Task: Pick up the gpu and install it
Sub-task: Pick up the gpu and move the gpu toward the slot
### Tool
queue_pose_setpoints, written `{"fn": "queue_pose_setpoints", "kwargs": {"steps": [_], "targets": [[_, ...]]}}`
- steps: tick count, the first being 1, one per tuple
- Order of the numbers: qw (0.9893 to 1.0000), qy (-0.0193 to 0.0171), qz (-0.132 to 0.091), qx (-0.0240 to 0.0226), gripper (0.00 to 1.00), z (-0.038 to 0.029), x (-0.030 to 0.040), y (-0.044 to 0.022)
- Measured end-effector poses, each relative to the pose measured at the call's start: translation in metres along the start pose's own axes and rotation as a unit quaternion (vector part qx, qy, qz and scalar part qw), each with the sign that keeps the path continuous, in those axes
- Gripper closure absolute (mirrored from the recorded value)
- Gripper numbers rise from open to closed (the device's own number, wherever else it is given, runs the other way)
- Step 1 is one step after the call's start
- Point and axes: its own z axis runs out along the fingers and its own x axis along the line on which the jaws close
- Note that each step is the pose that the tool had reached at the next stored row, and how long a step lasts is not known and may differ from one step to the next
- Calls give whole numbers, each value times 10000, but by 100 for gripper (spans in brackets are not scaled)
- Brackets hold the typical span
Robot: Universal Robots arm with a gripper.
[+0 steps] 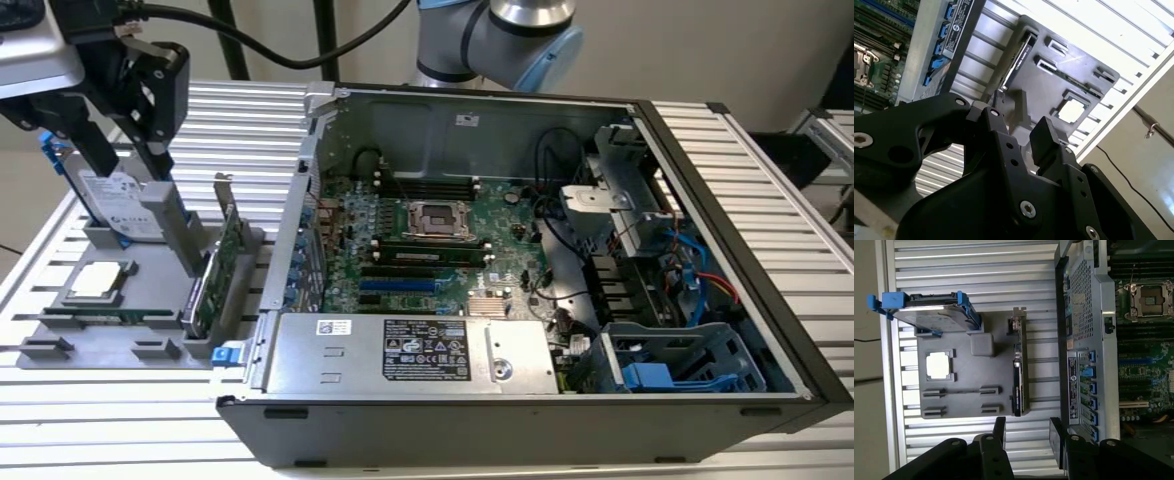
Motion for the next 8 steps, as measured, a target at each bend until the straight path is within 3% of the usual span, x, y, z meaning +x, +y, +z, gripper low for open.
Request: {"fn": "queue_pose_setpoints", "kwargs": {"steps": [8], "targets": [[10000, 0, 0, 1, 0, 31, 1, -2]]}}
